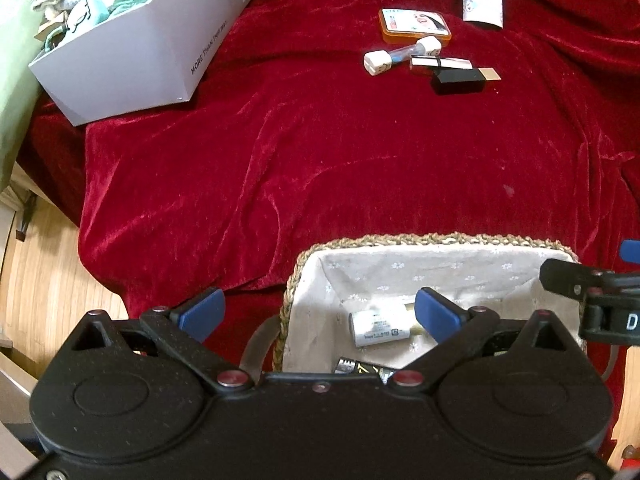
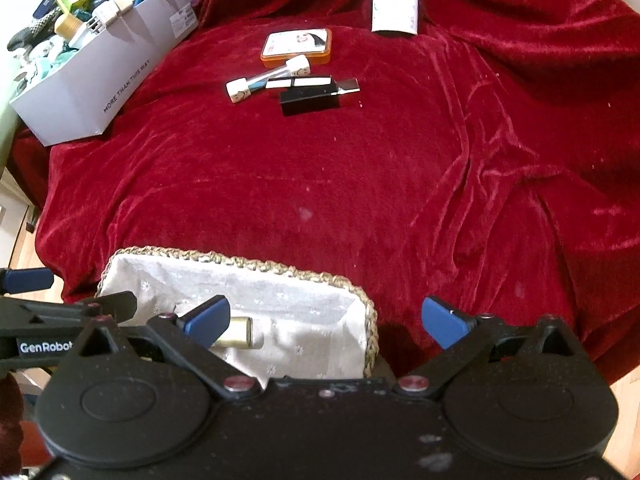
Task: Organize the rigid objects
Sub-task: 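Move both tools away from the basket toward the items on the velvet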
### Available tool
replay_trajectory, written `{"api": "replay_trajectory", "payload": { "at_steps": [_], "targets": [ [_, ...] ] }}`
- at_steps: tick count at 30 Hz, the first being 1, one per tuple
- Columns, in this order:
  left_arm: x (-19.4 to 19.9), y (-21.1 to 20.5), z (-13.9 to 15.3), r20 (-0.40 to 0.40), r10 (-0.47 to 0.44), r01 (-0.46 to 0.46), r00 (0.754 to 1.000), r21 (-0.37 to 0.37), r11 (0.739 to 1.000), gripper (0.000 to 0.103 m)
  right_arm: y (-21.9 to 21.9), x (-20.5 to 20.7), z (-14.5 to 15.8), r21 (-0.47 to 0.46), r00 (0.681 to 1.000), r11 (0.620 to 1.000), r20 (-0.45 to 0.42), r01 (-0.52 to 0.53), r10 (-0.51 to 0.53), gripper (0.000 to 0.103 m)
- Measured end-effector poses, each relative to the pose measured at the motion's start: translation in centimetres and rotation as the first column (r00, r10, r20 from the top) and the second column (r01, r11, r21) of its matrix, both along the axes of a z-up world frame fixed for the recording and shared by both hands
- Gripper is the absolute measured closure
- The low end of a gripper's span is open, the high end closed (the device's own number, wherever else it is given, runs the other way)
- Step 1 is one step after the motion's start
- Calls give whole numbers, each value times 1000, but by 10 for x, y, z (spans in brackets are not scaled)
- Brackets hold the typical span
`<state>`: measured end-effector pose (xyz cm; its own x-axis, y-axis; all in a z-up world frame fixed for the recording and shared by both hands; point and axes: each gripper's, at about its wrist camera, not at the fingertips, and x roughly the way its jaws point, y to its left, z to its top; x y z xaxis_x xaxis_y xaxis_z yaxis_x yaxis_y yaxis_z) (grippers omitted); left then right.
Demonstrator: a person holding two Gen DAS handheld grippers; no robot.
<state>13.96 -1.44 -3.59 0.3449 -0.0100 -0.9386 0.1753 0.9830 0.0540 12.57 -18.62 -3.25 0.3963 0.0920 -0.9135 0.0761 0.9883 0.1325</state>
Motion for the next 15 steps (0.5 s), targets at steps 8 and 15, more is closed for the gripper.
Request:
{"api": "replay_trajectory", "payload": {
  "at_steps": [8,15],
  "targets": [
    [21,7,6,47,21,-22,999,19,1000,5,-7,18,-1,-35,998,999,55,11,-9,0],
    [46,9,5,61,52,-51,997,-6,999,5,-11,46,-6,-101,996,995,91,12,-2,0]
  ]
}}
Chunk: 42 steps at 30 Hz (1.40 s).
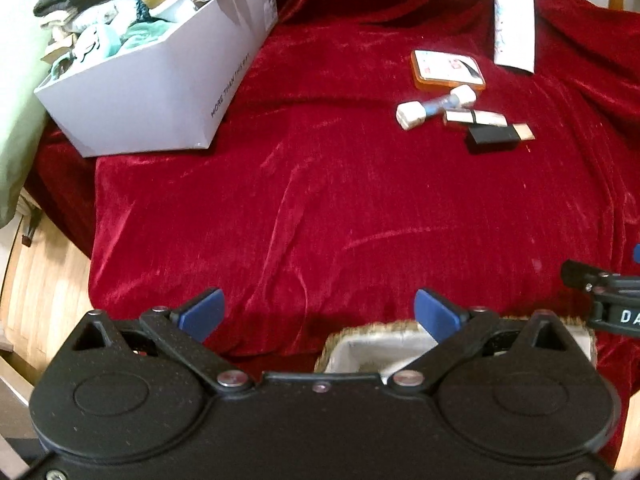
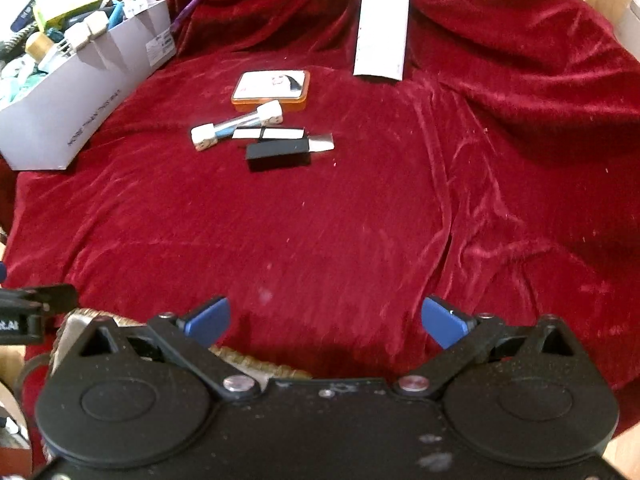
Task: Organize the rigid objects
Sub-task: 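Move both tools away from the basket toward the items on the velvet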
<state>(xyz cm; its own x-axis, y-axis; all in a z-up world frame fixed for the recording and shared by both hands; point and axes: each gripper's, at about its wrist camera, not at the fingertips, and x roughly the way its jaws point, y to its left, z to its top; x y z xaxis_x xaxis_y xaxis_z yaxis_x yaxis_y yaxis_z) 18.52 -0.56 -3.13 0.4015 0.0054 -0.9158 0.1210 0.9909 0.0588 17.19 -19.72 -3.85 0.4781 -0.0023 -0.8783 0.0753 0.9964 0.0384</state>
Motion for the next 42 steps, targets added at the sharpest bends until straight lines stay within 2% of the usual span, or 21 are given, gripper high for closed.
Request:
{"api": "replay_trajectory", "payload": {
  "at_steps": [13,17,21,32,42],
  "targets": [
    [35,-8,-2,17,15,-15,1000,-22,1000,5,25,62,-27,-48,994,996,73,-78,82,1],
    [38,-5,-7,4,27,-27,1000,-16,1000,5,35,75,-36,-72,988,992,102,-105,112,1],
    [39,-3,-12,-20,31,-32,999,-19,999,5,41,81,-42,-57,988,991,88,-120,125,1],
    [27,-4,-11,-18,26,-27,999,-57,998,5,15,79,-39,49,998,999,56,-11,8,1],
    [14,-7,3,26,-6,9,1000,-103,995,5,-24,68,-17,181,995,980,27,88,-94,1]
  ]
}}
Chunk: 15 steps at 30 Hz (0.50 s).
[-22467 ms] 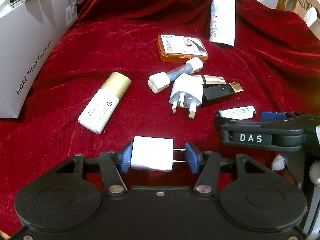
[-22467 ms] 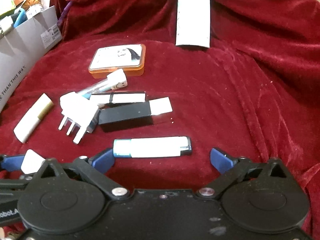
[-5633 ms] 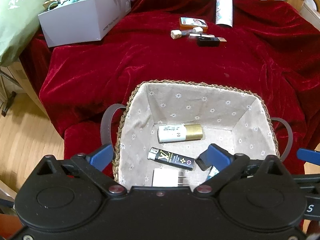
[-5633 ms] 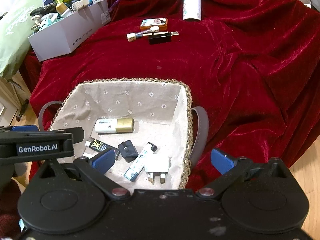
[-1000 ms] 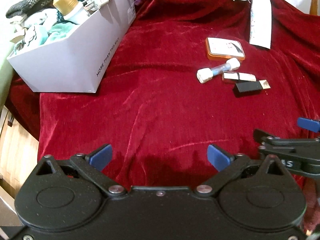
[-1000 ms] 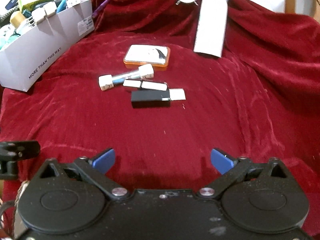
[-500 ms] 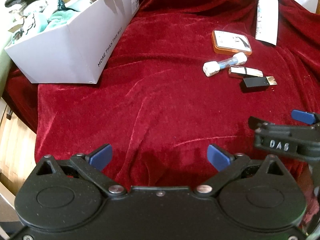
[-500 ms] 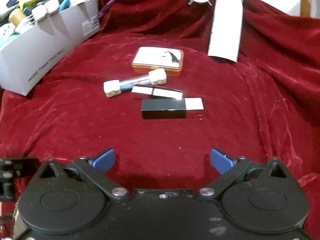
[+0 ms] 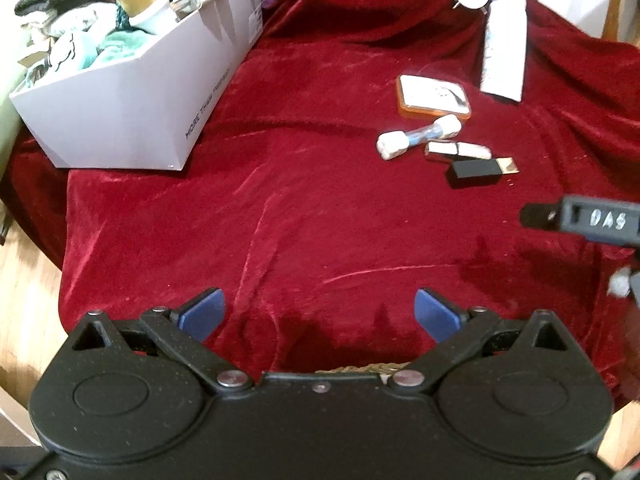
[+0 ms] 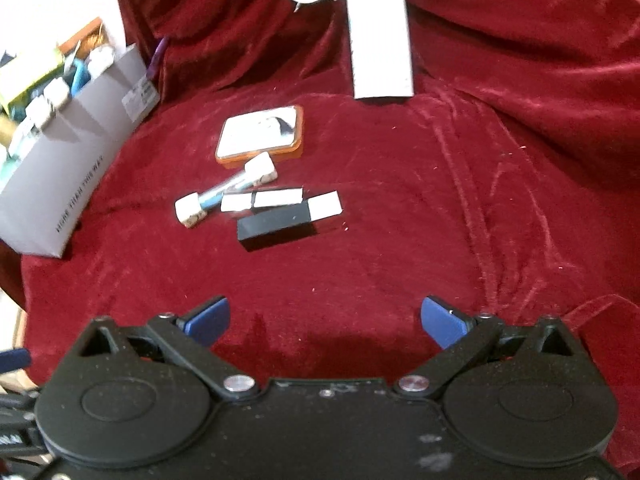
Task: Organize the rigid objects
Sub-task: 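Move both tools away from the basket toward the items on the velvet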
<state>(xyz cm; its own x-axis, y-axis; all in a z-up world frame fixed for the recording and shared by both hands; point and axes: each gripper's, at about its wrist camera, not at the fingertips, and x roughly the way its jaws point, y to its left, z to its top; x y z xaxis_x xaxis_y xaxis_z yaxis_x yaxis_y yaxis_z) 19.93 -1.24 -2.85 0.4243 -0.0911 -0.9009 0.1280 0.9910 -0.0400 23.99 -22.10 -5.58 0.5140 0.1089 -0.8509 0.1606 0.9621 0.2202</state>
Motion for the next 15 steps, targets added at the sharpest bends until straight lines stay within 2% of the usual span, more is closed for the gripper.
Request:
{"api": "replay_trajectory", "payload": {
  "at_steps": [9,15],
  "targets": [
    [-16,-8,13,47,-53,55,998,-51,997,5,-36,-8,57,-16,994,997,89,72,-70,0],
    [-18,-6,18,71,-28,33,997,-69,997,5,-37,-13,94,-104,978,992,202,77,-54,0]
  ]
}}
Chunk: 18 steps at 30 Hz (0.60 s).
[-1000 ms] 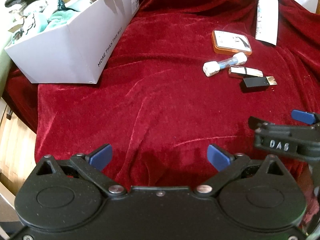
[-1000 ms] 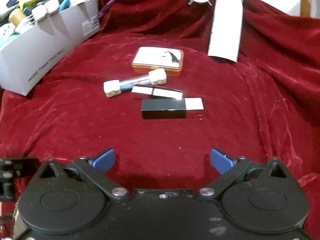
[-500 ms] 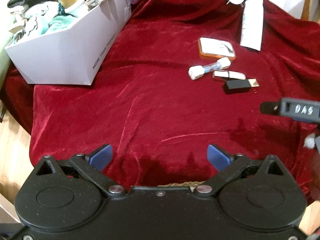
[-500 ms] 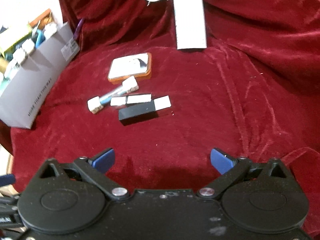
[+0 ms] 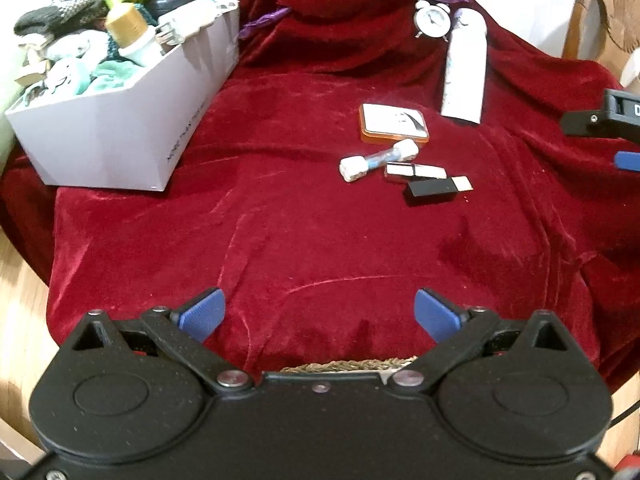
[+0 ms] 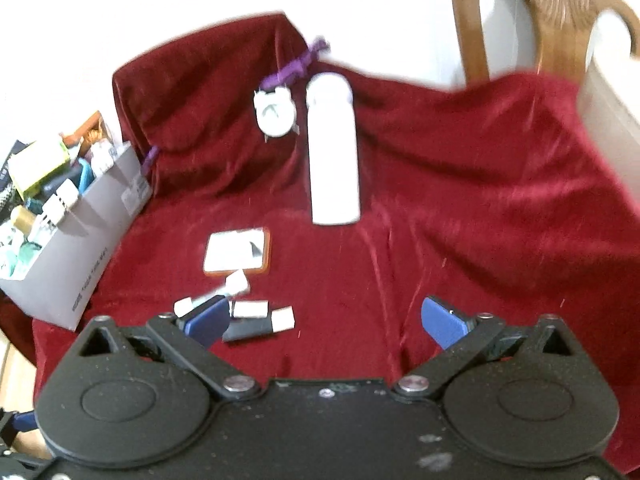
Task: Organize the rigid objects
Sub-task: 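Move both tools away from the basket toward the items on the velvet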
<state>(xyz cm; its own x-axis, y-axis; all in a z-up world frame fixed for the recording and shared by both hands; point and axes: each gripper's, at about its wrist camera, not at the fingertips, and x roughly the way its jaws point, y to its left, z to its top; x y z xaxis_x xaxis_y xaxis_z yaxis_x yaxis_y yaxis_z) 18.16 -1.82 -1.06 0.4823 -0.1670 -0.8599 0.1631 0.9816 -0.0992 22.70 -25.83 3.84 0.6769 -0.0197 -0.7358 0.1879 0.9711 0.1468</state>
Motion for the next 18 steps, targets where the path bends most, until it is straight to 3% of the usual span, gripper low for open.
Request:
{"api": "replay_trajectory", "payload": {
  "at_steps": [3,11,18],
  "targets": [
    [1,3,-5,-19,20,-21,1000,-6,1000,6,7,-3,-8,-28,999,1000,31,-4,5,0],
    [8,10,-22,-57,63,-63,996,11,998,6,46,10,-88,27,992,996,-90,-91,93,5],
    [16,18,-38,-83,112,-108,990,54,993,6,76,44,-119,21,984,990,-110,-137,139,5]
  ]
}}
